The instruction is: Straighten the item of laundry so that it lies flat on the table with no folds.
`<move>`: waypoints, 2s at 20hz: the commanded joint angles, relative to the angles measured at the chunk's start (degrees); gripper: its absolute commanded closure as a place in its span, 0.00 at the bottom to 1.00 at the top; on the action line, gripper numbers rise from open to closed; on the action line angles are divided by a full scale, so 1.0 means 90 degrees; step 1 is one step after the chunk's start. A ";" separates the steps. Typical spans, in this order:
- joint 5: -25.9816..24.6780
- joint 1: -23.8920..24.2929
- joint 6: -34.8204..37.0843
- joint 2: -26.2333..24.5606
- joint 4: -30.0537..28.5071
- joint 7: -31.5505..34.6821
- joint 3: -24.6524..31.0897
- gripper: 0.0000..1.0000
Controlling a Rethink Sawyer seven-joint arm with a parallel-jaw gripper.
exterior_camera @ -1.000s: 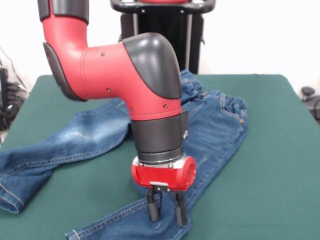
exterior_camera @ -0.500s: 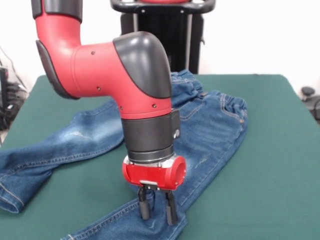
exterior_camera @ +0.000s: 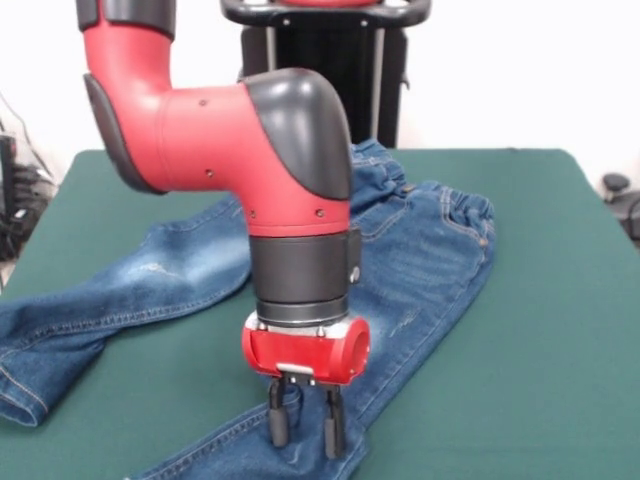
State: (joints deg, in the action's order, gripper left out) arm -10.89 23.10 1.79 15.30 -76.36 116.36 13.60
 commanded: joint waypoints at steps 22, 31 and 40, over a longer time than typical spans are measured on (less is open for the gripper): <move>0.1362 -0.1383 -0.1467 -0.1262 0.0123 0.0532 -0.2385 0.00; 0.1350 -0.1452 -0.1827 -0.1413 0.0225 0.0574 -0.2545 0.00; 0.1379 -0.1483 -0.2013 -0.1620 0.0402 0.0594 -0.2651 0.00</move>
State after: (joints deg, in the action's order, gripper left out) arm -1.07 9.84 -20.29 6.62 -71.17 116.36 -9.04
